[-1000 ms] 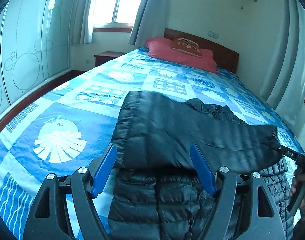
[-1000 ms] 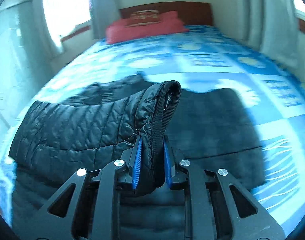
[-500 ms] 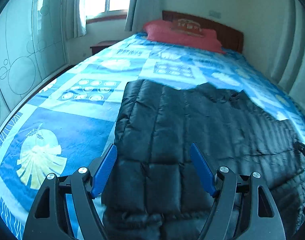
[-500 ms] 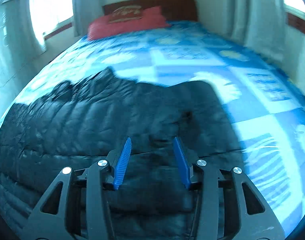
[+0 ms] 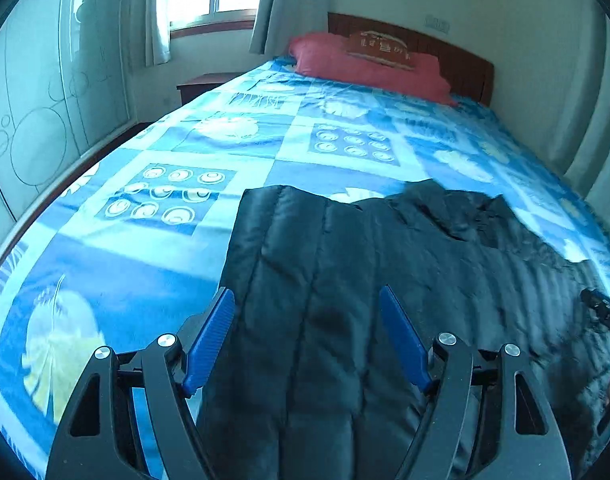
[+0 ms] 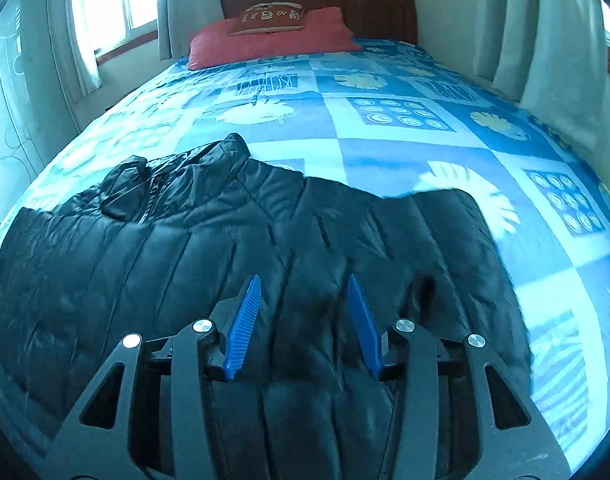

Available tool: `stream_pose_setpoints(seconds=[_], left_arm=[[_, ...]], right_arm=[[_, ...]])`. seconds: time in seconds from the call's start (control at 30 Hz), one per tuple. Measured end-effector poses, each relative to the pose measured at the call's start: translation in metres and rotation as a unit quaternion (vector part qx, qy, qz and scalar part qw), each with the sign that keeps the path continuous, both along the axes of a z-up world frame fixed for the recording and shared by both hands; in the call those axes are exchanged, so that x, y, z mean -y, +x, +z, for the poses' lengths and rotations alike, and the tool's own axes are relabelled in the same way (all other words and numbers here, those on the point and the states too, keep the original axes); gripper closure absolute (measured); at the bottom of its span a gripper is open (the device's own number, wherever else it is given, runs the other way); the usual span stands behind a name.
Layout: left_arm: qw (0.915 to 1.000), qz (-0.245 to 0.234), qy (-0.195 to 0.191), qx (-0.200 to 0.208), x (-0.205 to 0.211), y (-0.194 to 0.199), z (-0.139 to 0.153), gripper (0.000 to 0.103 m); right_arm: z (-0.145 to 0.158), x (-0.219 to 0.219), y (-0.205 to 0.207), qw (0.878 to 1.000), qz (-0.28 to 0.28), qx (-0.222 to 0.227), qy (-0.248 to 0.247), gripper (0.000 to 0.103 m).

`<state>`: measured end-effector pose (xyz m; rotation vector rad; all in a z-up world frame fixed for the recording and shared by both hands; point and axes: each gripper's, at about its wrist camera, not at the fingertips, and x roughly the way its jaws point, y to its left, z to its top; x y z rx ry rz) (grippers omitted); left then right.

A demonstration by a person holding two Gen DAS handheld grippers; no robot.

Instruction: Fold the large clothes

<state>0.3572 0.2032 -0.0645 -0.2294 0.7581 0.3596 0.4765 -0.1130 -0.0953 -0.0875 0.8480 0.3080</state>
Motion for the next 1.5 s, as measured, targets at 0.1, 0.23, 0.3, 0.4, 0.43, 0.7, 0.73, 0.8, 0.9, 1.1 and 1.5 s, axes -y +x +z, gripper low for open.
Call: stream_pose_setpoints(seconds=[0.1, 0.23, 0.3, 0.4, 0.43, 0.7, 0.73, 0.8, 0.9, 1.1, 1.5], left_arm=[[0.9984, 0.012, -0.006, -0.055, -0.013, 0.02, -0.032, 0.028], [0.9991, 0.02, -0.015, -0.035, -0.011, 0.008, -0.017, 0.029], [0.9989, 0.013, -0.044, 0.008, -0.003, -0.004, -0.001, 0.029], [0.9982, -0.007, -0.044, 0.04, 0.021, -0.008, 0.011, 0.029], [0.9985, -0.016, -0.035, 0.04, 0.029, -0.004, 0.01, 0.029], [0.9985, 0.054, -0.002, -0.001, 0.001, 0.001, -0.014, 0.029], [0.9975, 0.071, 0.001, -0.003, -0.008, -0.004, -0.013, 0.029], [0.9961, 0.087, 0.002, -0.012, -0.026, -0.011, -0.016, 0.028], [0.9963, 0.081, 0.007, -0.028, -0.036, -0.018, -0.016, 0.027], [0.9988, 0.038, 0.03, -0.004, -0.014, -0.053, 0.017, 0.027], [0.9942, -0.039, -0.098, -0.02, 0.052, -0.225, 0.0, 0.027]], right_arm=[[-0.021, -0.004, 0.015, 1.0, 0.002, -0.023, -0.011, 0.054], [-0.001, -0.008, 0.001, 1.0, -0.002, 0.001, -0.005, 0.054], [0.011, -0.017, -0.015, 0.999, 0.018, 0.022, 0.015, 0.054], [0.014, -0.042, -0.029, 0.998, 0.055, 0.025, 0.027, 0.054], [0.01, -0.053, -0.032, 0.997, 0.067, 0.021, 0.023, 0.054], [-0.011, -0.07, -0.03, 0.997, 0.073, 0.015, -0.008, 0.049], [-0.011, -0.067, -0.029, 0.997, 0.07, 0.014, -0.005, 0.046], [-0.01, -0.06, -0.028, 0.998, 0.069, 0.01, 0.01, 0.045], [0.001, -0.049, -0.039, 0.997, 0.064, 0.021, 0.027, 0.045], [0.033, -0.005, -0.085, 0.996, 0.065, 0.04, 0.039, 0.037], [0.022, 0.162, -0.237, 0.999, -0.013, -0.035, 0.03, 0.035]])
